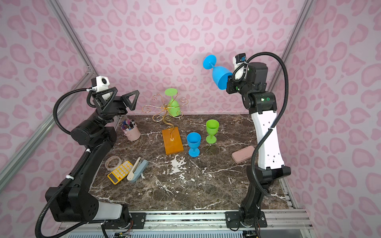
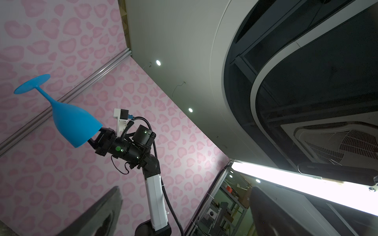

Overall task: Take the wine glass off the wine glass rack
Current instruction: Place the wine glass at the top-right of the table.

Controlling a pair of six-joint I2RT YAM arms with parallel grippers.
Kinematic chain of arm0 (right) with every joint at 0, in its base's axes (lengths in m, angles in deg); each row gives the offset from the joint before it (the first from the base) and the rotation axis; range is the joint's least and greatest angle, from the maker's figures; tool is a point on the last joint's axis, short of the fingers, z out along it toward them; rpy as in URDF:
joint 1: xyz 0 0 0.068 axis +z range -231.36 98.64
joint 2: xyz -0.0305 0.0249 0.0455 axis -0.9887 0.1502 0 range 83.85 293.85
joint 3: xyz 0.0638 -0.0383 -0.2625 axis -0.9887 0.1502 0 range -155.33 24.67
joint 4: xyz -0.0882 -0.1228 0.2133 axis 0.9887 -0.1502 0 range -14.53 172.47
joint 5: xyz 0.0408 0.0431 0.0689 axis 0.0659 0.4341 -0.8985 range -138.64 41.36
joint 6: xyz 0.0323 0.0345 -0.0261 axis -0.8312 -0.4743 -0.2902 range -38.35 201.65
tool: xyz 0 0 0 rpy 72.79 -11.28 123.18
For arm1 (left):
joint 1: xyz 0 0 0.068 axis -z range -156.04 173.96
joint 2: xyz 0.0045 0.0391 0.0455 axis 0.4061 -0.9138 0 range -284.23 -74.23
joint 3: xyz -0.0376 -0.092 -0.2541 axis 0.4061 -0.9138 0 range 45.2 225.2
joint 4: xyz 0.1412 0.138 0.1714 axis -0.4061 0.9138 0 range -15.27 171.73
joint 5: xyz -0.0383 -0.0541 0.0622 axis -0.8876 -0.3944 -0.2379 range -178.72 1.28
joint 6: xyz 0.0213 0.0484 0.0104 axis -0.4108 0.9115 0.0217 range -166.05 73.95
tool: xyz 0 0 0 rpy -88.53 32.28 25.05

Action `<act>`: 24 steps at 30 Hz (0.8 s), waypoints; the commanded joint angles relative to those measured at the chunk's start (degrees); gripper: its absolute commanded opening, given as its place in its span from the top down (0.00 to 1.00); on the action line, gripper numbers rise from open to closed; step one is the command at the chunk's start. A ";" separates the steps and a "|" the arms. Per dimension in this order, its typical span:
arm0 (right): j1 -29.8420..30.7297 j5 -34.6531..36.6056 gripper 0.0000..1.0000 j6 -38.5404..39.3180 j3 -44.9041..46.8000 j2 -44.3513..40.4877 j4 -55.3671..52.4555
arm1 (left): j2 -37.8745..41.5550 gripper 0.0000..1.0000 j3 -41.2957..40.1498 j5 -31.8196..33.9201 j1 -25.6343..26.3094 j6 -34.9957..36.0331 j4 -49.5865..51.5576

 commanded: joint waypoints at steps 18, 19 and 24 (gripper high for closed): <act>-4.95 4.92 1.00 -0.18 -7.91 17.68 -23.71 | 11.26 0.02 1.78 -8.80 -7.51 33.70 36.26; -4.98 5.86 1.00 0.08 -7.85 18.10 -24.44 | 11.83 0.02 1.92 -9.00 -7.63 36.42 38.94; -5.56 9.53 1.00 0.59 -7.78 20.46 -27.81 | 14.48 0.02 2.24 -8.87 -8.25 47.34 49.62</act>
